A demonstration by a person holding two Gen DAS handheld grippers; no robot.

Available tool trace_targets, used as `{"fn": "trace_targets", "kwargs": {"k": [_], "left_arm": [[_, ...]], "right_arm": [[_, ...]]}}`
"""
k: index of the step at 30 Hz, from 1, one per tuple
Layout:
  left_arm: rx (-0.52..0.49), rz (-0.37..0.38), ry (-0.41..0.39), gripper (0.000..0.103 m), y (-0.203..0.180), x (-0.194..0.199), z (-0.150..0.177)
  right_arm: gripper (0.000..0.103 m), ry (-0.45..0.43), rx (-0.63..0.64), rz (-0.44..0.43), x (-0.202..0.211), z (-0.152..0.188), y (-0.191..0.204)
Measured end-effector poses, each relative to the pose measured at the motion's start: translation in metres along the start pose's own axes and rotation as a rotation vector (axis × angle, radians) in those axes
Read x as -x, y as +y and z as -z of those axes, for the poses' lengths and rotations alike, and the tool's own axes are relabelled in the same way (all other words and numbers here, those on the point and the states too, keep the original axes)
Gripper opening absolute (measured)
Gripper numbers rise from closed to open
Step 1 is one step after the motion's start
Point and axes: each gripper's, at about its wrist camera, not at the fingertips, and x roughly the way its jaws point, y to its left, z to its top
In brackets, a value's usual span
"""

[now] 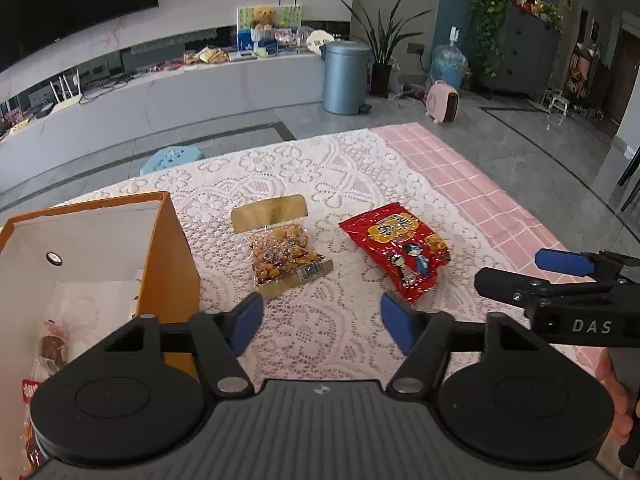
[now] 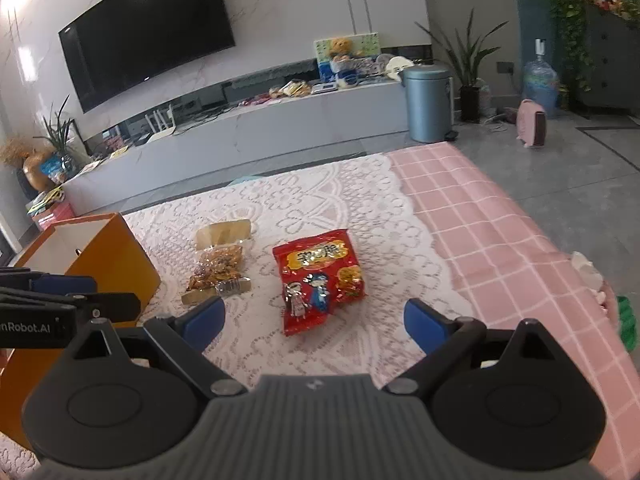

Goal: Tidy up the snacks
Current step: 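Move both tools back over the remaining snacks, then grasp the clear nut bag with the left tool while the right tool grasps the red chip bag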

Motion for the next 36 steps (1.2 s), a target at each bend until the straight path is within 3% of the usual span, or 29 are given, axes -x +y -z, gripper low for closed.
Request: {"fn": "trace_targets", "kwargs": {"k": [4,13,29,30,33,36], "left_arm": [[-0.008,-0.02,0.005,0.075,0.003,-0.015,-0.009],[0.075,-0.053,0.061,0.079,0.009,-0.054,-0.025],[0.141,-0.137,0.114,0.08,0.015,-0.113,-0.035],[0.145,-0.143,0.116,0.081,0.016,-0.117,-0.036],[0.151,-0.163,0.129,0.081,0.017,-0.126,-0.038],[0.166,-0.175,0.141,0.081,0.02,-0.132,-0.039]], "right_arm": [[0.093,0.025,0.034,-0.003,-0.026,-0.006,0.006],[0.099,0.041,0.197,0.04,-0.082,-0.012,0.016],[0.099,0.084,0.168,0.014,-0.146,-0.013,0.0],[0.098,0.083,0.164,0.012,-0.147,-0.013,-0.001],[0.077,0.103,0.15,-0.011,-0.15,-0.012,-0.002],[0.077,0.104,0.14,-0.016,-0.15,-0.011,-0.002]]}}
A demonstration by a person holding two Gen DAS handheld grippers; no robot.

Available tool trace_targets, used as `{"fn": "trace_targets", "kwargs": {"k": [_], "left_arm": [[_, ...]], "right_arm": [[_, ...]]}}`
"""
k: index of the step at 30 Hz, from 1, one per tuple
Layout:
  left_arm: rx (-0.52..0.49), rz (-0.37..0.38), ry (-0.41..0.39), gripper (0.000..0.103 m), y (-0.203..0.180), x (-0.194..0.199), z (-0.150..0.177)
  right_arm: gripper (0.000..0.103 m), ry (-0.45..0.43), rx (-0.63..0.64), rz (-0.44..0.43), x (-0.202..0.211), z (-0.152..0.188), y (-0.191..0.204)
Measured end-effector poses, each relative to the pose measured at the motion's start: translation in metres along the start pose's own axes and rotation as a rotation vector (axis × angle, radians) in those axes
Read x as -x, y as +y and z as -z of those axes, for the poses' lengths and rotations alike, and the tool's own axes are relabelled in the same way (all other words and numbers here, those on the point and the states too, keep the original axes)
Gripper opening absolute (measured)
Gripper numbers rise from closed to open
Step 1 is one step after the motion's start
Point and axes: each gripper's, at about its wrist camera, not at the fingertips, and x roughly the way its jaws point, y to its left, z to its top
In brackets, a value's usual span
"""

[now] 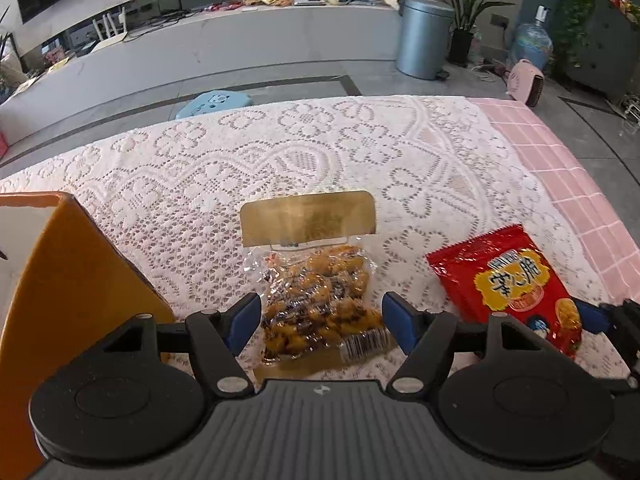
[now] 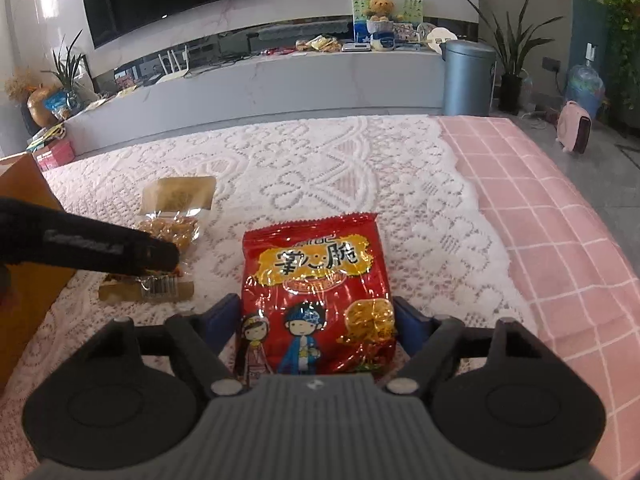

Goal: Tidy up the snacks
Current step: 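Grasp the clear nut bag with the left tool while the right tool grasps the red chip bag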

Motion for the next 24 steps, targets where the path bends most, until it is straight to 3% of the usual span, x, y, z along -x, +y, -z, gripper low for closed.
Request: {"fn": "trace_targets", "kwargs": {"k": [10,18,24], "left_arm": [[0.082,0.016,0.039,0.089,0.011,-0.019,-0.004],[-0.007,-0.005,-0.005,0.089,-0.003,-0.023,0.001],[-0.038,0.001,-0.015,0.081,-0.003,-0.018,0.002]], "right_arm": [[0.078,-0.027,-0.003,0.004,-0.001,0.002,-0.001],[0.072,-0.035,-0.008,0.004,-0.002,0.003,-0.001],[0.068,-0.035,-0.033,0.008,0.002,0.001,-0.005]]}}
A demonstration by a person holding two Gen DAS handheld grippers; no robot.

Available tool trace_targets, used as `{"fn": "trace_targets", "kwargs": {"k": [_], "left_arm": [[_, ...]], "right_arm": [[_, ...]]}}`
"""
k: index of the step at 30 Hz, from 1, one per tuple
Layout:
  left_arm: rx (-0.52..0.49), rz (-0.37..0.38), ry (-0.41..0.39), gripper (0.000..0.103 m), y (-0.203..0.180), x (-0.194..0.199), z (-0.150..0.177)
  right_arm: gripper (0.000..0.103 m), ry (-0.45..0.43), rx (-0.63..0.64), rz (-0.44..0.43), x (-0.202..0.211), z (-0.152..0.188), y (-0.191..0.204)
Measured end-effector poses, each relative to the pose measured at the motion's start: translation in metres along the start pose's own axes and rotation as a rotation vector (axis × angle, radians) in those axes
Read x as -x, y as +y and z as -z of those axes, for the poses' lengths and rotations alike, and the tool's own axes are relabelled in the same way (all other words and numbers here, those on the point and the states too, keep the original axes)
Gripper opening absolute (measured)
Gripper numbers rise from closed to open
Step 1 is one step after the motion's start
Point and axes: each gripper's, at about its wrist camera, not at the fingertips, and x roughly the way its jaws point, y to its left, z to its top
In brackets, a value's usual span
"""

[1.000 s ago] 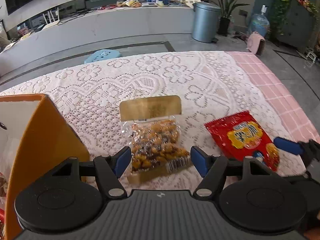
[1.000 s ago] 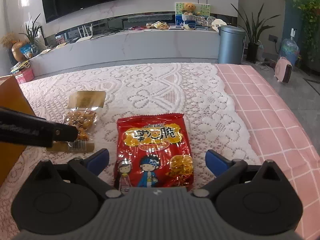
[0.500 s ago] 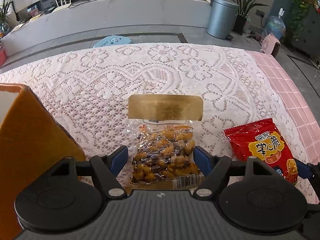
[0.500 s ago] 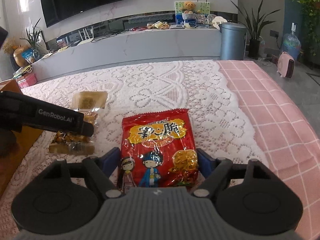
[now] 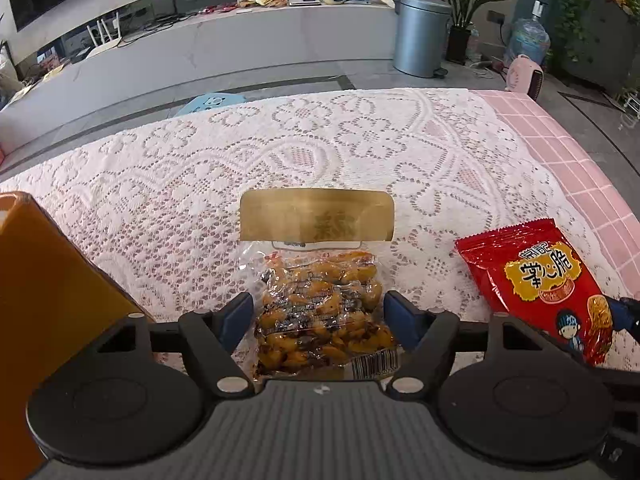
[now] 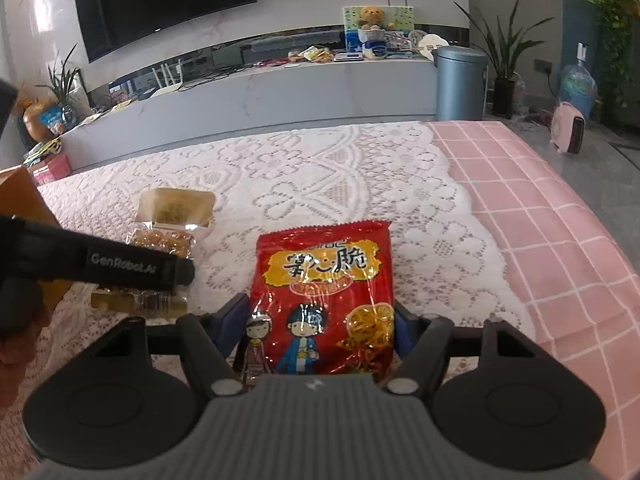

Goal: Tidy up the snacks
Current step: 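Grasp the clear nut bag with the left tool while the right tool grasps the red chip bag, then carry the nut bag and red chip bag over the box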

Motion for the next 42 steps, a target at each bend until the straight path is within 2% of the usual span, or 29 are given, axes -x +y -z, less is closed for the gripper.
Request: {"fn": "trace_targets", "kwargs": {"k": [1,7,14,24,27,32,42], "left_arm": [[-0.005,-0.002,-0.007,0.078,0.0,0.002,0.0],[-0.058,-0.008,-0.023,0.077,-0.009,0.016,-0.001],[-0.053,0.04,-0.055,0.077,-0.017,0.046,0.009],[-0.036,0.086,-0.086,0.077,-0.02,0.092,0.027],[-0.029,0.105,-0.108,0.077,-0.016,0.109,0.035],[-0.043,0.122,-0.153,0.077,-0.01,0.139,0.046],[-0.008,0.145,-0.201,0.077,0.018,0.189,0.066]], "right_arm": [[0.068,-0.001,-0.007,0.001,0.001,0.0,-0.001],[0.067,-0.017,-0.036,-0.014,0.008,-0.002,-0.006],[0.067,-0.05,-0.055,-0.02,0.029,0.001,-0.009],[0.067,0.004,-0.096,0.036,0.066,0.008,-0.009],[0.067,0.032,-0.117,0.077,0.077,0.011,-0.004],[0.067,0.053,-0.171,0.062,0.1,0.032,0.011],[0.067,0.049,-0.069,0.075,0.145,0.044,0.062]]}}
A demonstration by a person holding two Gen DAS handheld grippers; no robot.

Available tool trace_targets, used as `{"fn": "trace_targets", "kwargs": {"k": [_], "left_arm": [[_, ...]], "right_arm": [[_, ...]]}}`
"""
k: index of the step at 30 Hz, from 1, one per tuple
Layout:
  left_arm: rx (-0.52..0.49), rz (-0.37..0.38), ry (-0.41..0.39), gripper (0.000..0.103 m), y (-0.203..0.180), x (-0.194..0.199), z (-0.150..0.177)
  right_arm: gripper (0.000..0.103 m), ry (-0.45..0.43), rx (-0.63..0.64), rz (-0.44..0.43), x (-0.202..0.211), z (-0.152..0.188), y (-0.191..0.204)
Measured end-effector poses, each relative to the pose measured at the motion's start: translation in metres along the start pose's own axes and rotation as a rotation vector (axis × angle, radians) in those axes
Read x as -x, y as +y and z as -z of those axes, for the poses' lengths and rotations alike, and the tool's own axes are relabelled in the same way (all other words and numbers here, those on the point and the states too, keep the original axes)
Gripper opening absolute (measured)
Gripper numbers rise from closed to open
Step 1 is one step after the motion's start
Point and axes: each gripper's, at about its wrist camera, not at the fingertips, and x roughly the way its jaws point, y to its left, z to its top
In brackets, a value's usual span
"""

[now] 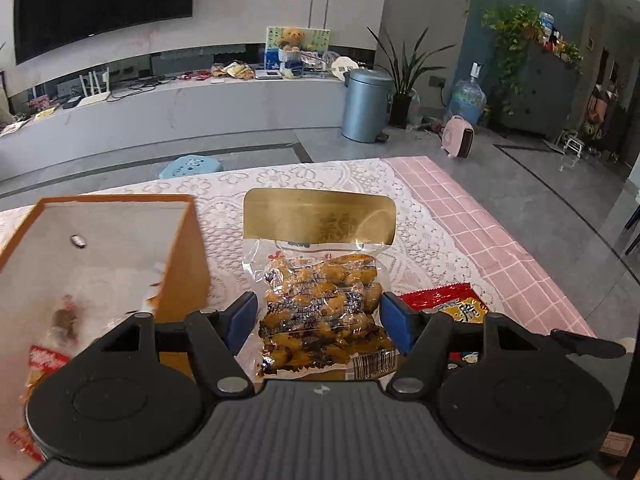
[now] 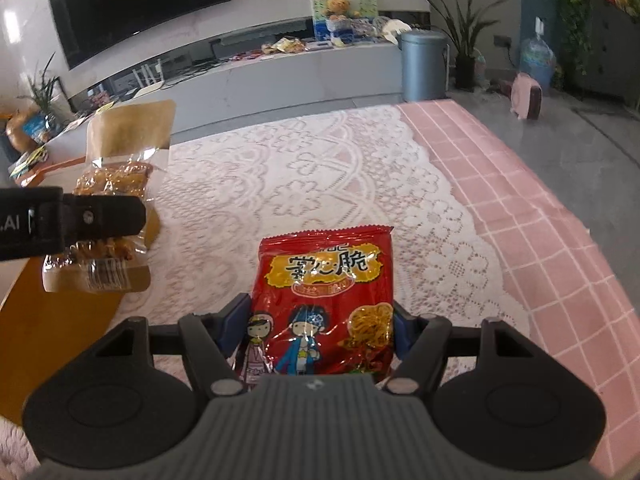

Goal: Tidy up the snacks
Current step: 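Carry the nut bag and red chip bag over the box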

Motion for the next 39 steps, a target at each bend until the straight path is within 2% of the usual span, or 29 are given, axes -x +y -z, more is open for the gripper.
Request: {"fn": "trace_targets", "kwargs": {"k": [13,24,31,39], "left_arm": [[0.058,-0.025,-0.084,0.077,0.05,0.07,0.01],[0.162,-0.056,-0.131,0.077,0.111,0.099,0.017],[0.157,-0.083,-0.098,0.077,0.138,0.103,0.017],[0.129,-0.105,-0.065,0.077,0.17,0.1,0.013]], "right_arm": [[0.067,-0.06,0.157,-0.077,0.067,0.004,0.083],[0.067,-0.082,0.268,-0.144,0.088,0.006,0.15],[0.067,-0.086,0.306,-0.194,0.09,0.0,0.183],[0.067,-0.059,0.321,-0.242,0.071,-0.013,0.214]]}}
